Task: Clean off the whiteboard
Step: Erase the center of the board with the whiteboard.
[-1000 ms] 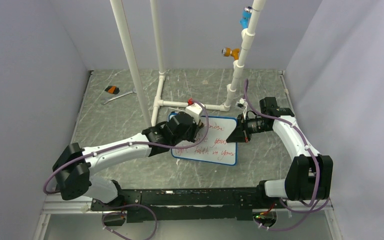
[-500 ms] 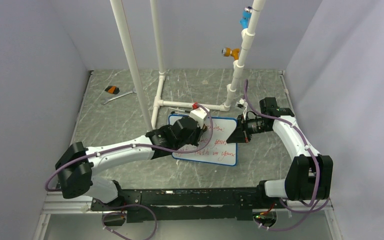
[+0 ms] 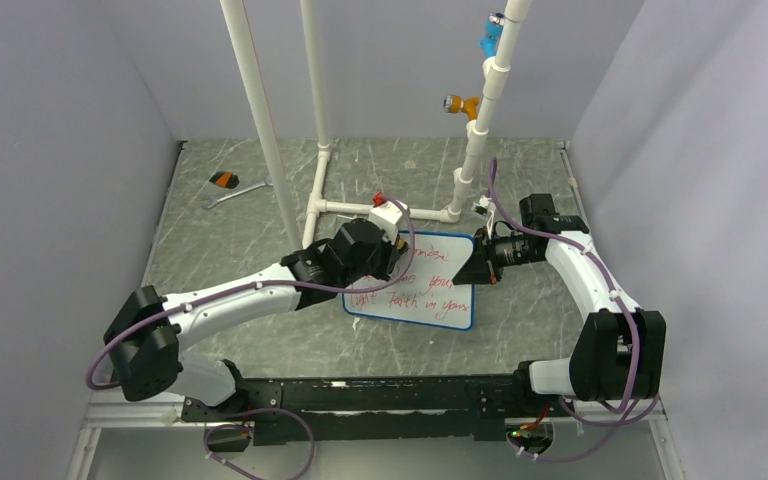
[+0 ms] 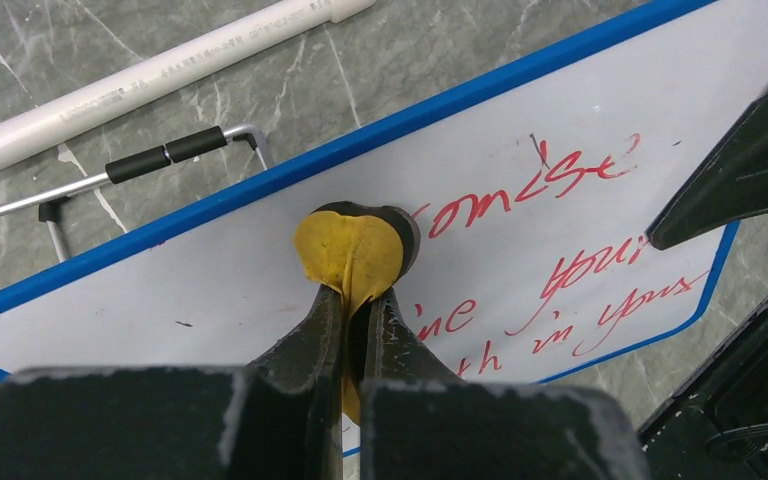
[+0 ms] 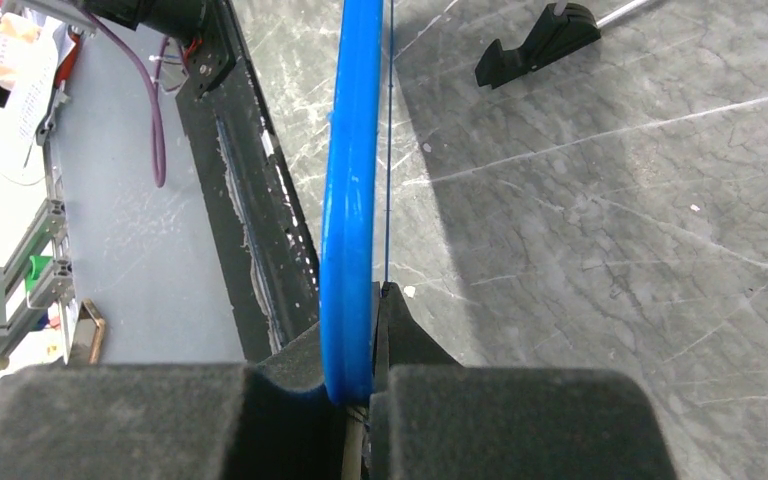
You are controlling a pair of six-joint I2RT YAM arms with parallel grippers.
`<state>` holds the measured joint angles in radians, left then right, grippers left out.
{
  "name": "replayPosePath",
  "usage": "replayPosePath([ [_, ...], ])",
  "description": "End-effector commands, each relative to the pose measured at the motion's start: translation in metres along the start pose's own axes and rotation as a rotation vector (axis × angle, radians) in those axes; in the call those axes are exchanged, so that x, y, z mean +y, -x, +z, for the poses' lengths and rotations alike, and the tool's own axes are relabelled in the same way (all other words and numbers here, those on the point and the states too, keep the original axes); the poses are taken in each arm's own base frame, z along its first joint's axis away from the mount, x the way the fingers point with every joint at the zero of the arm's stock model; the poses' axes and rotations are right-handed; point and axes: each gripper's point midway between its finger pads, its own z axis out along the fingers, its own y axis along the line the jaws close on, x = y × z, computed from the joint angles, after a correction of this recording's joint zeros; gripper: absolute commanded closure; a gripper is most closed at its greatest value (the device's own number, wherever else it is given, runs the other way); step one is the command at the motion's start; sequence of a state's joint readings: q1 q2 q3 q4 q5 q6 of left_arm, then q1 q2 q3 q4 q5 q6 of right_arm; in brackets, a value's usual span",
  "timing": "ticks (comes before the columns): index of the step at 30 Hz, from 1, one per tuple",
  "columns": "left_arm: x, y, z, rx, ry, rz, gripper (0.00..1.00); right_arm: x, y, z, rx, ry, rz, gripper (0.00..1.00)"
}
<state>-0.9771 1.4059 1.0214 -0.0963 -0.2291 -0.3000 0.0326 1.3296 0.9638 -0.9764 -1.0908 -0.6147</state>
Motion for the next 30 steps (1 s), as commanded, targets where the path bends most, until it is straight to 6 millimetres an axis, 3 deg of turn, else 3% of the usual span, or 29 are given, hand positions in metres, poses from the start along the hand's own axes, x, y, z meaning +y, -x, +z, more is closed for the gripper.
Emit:
replayPosePath([
  [1,0.004,0.023,-0.004,-0.065,0.009,-0.01,1.0,0.007,0.006,-0.001,0.002,0.016,-0.072,1.0],
  [7,-0.035,0.006,0.004,-0.023,-0.084,0.018,1.0,0.006,0.006,-0.001,0.004,0.018,-0.067,1.0],
  [9,-0.039,0.002,0.007,-0.01,-0.086,0.02,1.0,0.006,0.006,-0.001,0.003,0.018,-0.068,1.0],
  [12,-0.028,0.006,0.006,-0.031,-0.06,0.011,1.0,0.006,0.005,-0.001,0.004,0.017,-0.069,1.0],
  [17,0.012,0.019,-0.005,-0.07,0.011,-0.056,1.0,0.007,0.006,-0.001,0.002,0.017,-0.073,1.0],
  [20,0.024,0.022,-0.012,-0.083,-0.001,-0.094,1.0,0.007,0.005,-0.001,0.002,0.017,-0.073,1.0],
  [26,0.012,0.008,-0.006,-0.047,-0.052,-0.117,1.0,0.007,0.006,-0.001,0.002,0.017,-0.072,1.0],
  [30,-0.016,0.001,0.0,-0.026,-0.085,-0.085,1.0,0.006,0.005,-0.001,0.004,0.018,-0.066,1.0],
])
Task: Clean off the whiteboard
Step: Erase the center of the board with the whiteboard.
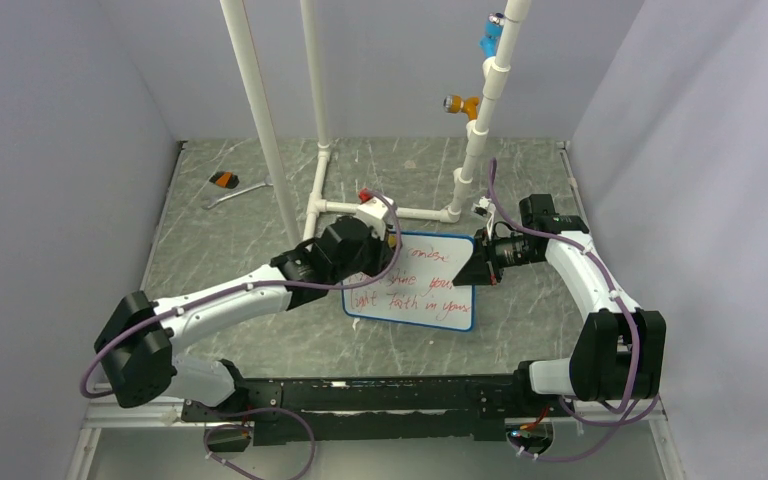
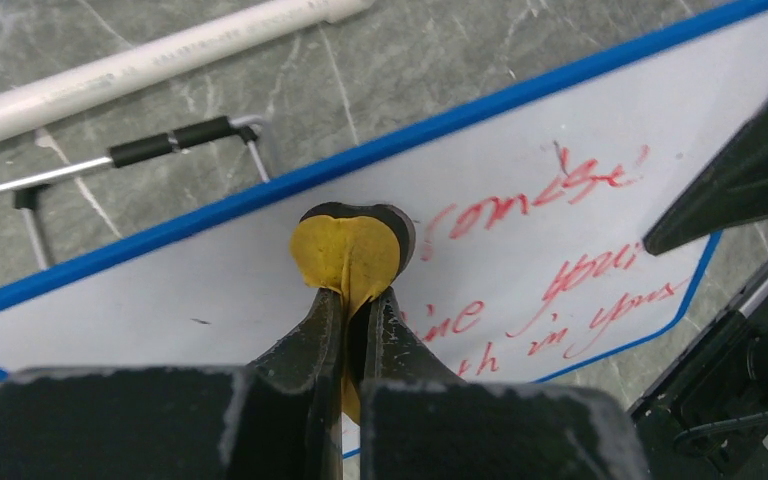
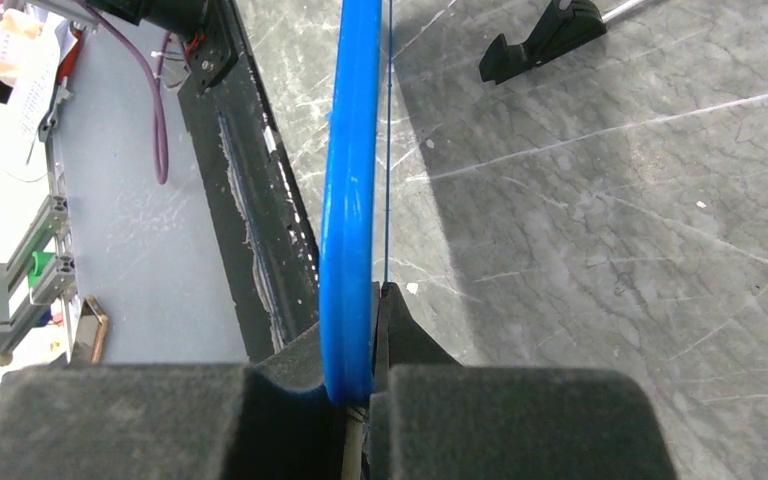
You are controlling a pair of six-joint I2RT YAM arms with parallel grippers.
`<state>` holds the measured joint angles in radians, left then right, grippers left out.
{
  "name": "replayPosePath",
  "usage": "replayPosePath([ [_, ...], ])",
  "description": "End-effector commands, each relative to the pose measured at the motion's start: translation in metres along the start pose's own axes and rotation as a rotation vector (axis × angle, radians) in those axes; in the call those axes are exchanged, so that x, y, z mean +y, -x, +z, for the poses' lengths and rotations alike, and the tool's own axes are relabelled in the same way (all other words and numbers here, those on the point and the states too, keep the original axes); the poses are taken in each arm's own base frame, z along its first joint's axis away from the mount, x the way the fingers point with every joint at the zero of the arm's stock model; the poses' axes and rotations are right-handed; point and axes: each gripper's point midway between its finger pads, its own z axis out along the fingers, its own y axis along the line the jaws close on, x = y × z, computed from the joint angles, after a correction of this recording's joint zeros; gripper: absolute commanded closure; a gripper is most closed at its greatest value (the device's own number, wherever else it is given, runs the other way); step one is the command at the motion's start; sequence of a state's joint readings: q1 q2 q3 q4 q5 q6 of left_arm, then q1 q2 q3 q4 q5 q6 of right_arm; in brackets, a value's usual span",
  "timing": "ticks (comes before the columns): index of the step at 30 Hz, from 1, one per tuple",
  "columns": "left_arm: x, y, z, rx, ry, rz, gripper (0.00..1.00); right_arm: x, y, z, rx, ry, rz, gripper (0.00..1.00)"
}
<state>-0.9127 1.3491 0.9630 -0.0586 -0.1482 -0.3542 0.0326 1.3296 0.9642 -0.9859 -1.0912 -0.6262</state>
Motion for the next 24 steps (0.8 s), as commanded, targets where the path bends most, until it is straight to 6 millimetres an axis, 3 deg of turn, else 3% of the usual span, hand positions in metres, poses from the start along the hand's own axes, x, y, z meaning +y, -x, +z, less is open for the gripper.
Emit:
replayPosePath([
  [1,-0.034,-0.006,0.009,0.005,-0.057,0.014,1.0,0.005,0.006,0.0,0.002,0.015,-0.062,1.0],
  [6,-0.043,-0.002,0.014,0.003,-0.024,0.044,1.0,0.005,0.007,0.0,0.001,0.015,-0.062,1.0],
  [15,0.002,0.027,0.009,-0.055,0.119,0.041,1.0,0.006,0.007,-0.001,0.0,0.014,-0.068,1.0],
  [24,0.004,0.023,0.005,-0.046,0.106,0.033,1.0,0.005,0.007,-0.001,0.001,0.014,-0.066,1.0],
])
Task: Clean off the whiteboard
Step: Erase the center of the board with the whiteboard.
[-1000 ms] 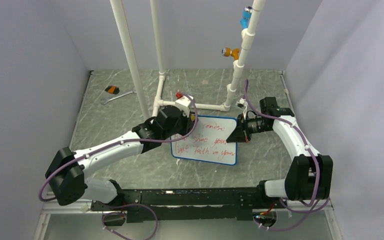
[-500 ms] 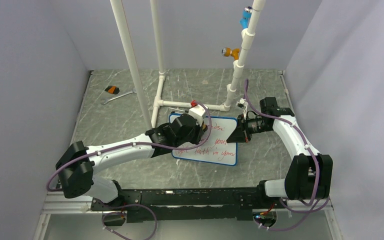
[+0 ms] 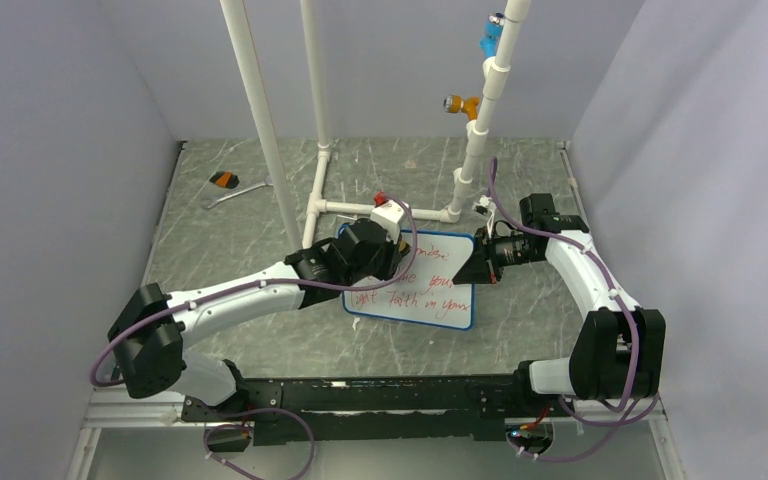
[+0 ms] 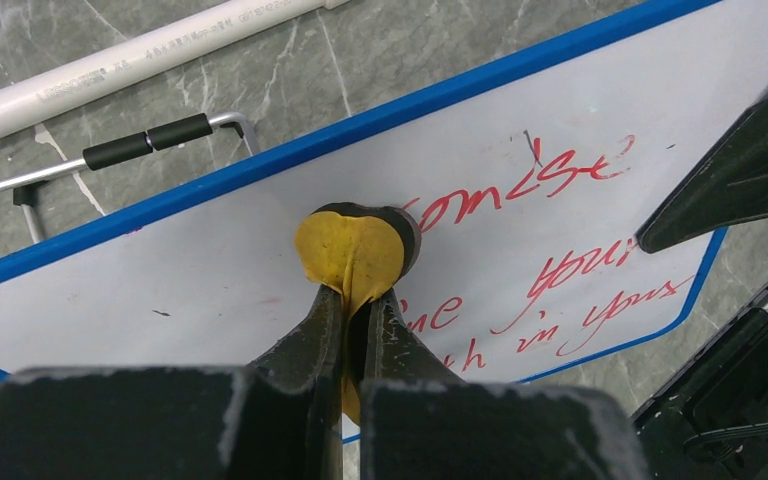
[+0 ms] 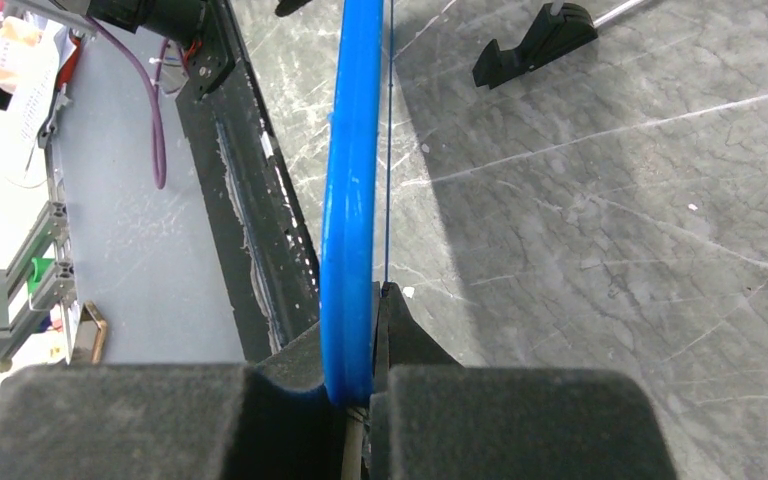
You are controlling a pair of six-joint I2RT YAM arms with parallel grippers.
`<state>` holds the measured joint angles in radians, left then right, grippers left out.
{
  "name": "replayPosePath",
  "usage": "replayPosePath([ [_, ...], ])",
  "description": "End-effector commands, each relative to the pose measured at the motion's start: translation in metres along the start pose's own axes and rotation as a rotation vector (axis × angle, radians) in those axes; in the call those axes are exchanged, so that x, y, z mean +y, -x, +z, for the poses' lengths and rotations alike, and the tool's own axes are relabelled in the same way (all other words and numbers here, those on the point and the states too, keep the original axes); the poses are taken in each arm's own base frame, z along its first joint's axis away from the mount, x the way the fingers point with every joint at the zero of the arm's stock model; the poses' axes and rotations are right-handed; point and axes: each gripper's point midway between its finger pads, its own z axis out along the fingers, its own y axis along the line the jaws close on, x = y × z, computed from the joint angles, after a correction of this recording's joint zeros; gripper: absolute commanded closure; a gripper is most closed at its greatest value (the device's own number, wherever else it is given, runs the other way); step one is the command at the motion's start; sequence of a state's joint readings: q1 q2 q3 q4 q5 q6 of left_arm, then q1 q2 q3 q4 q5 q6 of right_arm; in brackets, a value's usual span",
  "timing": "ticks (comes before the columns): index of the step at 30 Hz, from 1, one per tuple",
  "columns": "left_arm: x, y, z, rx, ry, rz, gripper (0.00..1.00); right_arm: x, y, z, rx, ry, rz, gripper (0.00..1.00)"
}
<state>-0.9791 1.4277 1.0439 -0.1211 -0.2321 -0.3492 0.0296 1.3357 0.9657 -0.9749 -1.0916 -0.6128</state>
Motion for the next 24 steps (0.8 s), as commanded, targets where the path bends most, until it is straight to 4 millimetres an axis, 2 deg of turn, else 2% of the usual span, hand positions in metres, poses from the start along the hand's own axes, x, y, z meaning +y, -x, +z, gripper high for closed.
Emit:
replayPosePath([
  [1,0.023,0.028,-0.008,-0.092,0.081,-0.016,1.0,0.007,0.005,-0.001,0.005,0.017,-0.073,1.0],
  [6,0.04,0.036,-0.017,-0.12,0.112,-0.037,1.0,0.007,0.005,-0.001,0.006,0.019,-0.073,1.0],
  [9,0.037,0.043,-0.018,-0.13,0.094,-0.04,1.0,0.007,0.005,-0.001,0.006,0.018,-0.072,1.0],
  [14,0.009,0.037,-0.01,-0.106,0.003,-0.023,1.0,0.007,0.005,-0.001,0.006,0.017,-0.068,1.0],
  [20,-0.031,0.017,-0.007,-0.058,-0.065,0.016,1.0,0.007,0.005,-0.001,0.006,0.019,-0.069,1.0],
  [24,-0.042,0.007,-0.004,-0.04,-0.095,0.01,1.0,0.007,0.005,0.0,0.007,0.019,-0.07,1.0],
])
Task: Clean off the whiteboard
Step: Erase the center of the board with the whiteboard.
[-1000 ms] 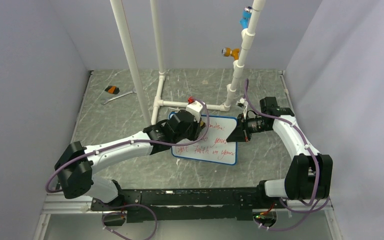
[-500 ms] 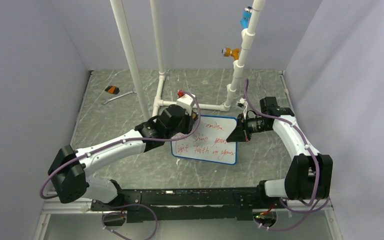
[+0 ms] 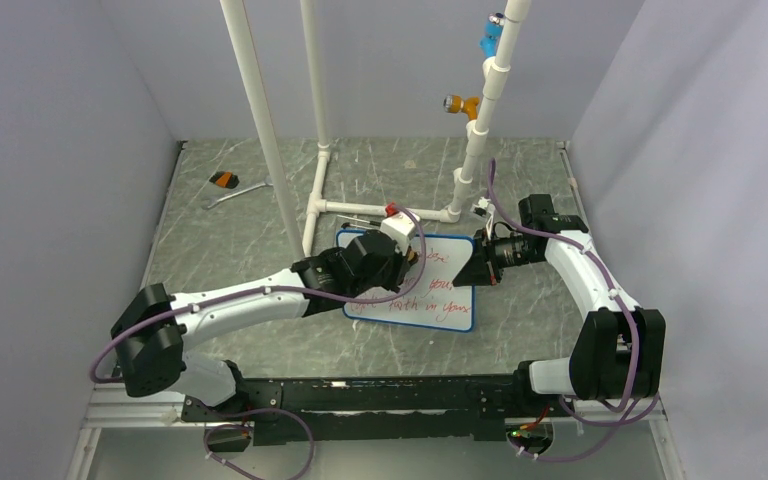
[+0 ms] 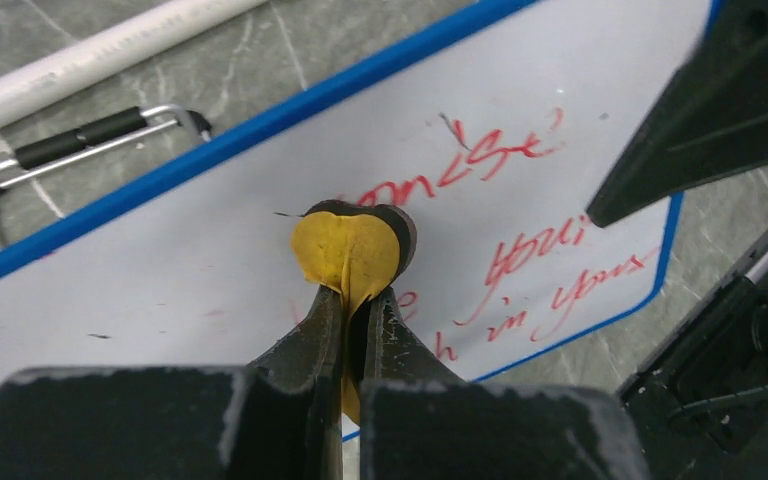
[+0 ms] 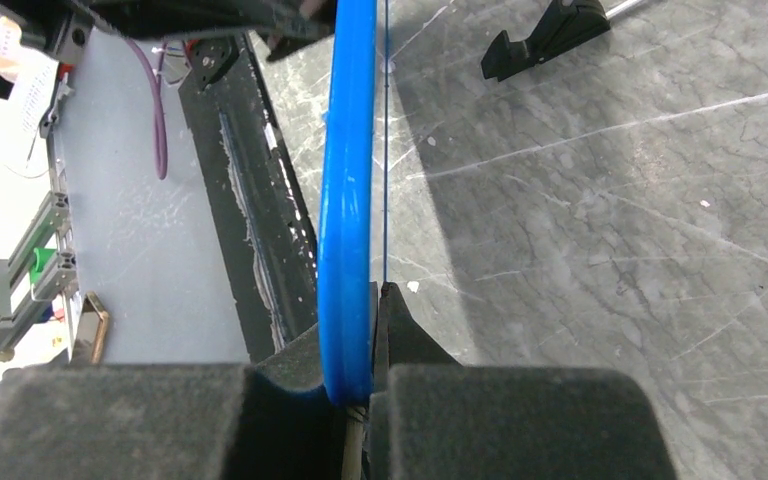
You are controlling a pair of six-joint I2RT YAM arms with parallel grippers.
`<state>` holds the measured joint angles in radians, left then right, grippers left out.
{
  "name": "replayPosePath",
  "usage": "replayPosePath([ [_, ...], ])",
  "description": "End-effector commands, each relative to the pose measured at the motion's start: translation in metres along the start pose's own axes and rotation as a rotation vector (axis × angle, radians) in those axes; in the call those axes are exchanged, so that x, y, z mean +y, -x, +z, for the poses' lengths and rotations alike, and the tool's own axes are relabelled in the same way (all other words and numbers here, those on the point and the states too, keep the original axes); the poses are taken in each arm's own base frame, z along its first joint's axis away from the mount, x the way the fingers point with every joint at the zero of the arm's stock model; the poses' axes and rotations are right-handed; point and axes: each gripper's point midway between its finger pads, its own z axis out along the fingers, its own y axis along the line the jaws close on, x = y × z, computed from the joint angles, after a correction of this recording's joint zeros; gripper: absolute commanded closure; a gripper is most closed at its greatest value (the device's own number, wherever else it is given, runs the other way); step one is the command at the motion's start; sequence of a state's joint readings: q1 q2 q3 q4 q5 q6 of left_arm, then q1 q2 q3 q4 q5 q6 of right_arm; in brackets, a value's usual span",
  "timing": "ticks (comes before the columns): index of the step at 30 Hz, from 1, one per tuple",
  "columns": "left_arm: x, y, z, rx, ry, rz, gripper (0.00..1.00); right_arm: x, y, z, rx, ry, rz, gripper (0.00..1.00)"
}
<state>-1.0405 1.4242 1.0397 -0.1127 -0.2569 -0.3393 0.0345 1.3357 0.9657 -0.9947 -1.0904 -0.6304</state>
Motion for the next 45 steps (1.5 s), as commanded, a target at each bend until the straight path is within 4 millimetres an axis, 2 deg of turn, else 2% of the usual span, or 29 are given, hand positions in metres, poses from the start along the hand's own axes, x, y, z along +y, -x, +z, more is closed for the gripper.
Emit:
replayPosePath([
  [1,-0.025,0.01,0.004,-0.027,-0.07,-0.023,1.0,0.004,0.008,-0.001,-0.004,0.011,-0.068,1.0],
  [5,-0.025,0.002,0.011,0.001,-0.051,-0.01,1.0,0.005,0.008,-0.001,-0.006,0.01,-0.071,1.0],
  [7,-0.015,0.006,0.01,-0.015,-0.021,-0.008,1.0,0.005,0.008,-0.001,-0.006,0.01,-0.071,1.0],
  [11,0.02,0.022,-0.002,-0.062,0.039,-0.049,1.0,0.005,0.008,-0.002,-0.006,0.011,-0.073,1.0],
  [14,0.032,0.028,-0.008,-0.076,0.055,-0.049,1.0,0.006,0.008,-0.001,-0.006,0.012,-0.074,1.0],
  [17,0.029,0.02,-0.005,-0.044,0.034,-0.041,1.0,0.005,0.008,-0.002,-0.007,0.009,-0.075,1.0],
  [25,-0.016,-0.006,-0.003,-0.011,-0.114,-0.02,1.0,0.004,0.008,-0.001,-0.005,0.009,-0.068,1.0],
  [28,-0.02,-0.022,-0.002,0.019,-0.117,-0.024,1.0,0.004,0.007,-0.001,-0.004,0.01,-0.066,1.0],
  [32,-0.01,-0.032,-0.002,0.027,-0.072,-0.041,1.0,0.005,0.008,-0.001,-0.007,0.009,-0.071,1.0],
  [37,0.032,-0.029,-0.008,0.008,0.034,-0.092,1.0,0.005,0.008,-0.002,-0.007,0.009,-0.073,1.0],
  [39,0.042,-0.028,-0.011,-0.002,0.049,-0.107,1.0,0.005,0.008,-0.002,-0.008,0.008,-0.075,1.0],
  [42,0.046,-0.03,-0.014,0.002,0.051,-0.104,1.0,0.005,0.008,-0.002,-0.008,0.007,-0.074,1.0],
  [45,0.04,-0.033,-0.015,0.006,0.022,-0.111,1.0,0.005,0.008,-0.002,-0.008,0.008,-0.071,1.0],
])
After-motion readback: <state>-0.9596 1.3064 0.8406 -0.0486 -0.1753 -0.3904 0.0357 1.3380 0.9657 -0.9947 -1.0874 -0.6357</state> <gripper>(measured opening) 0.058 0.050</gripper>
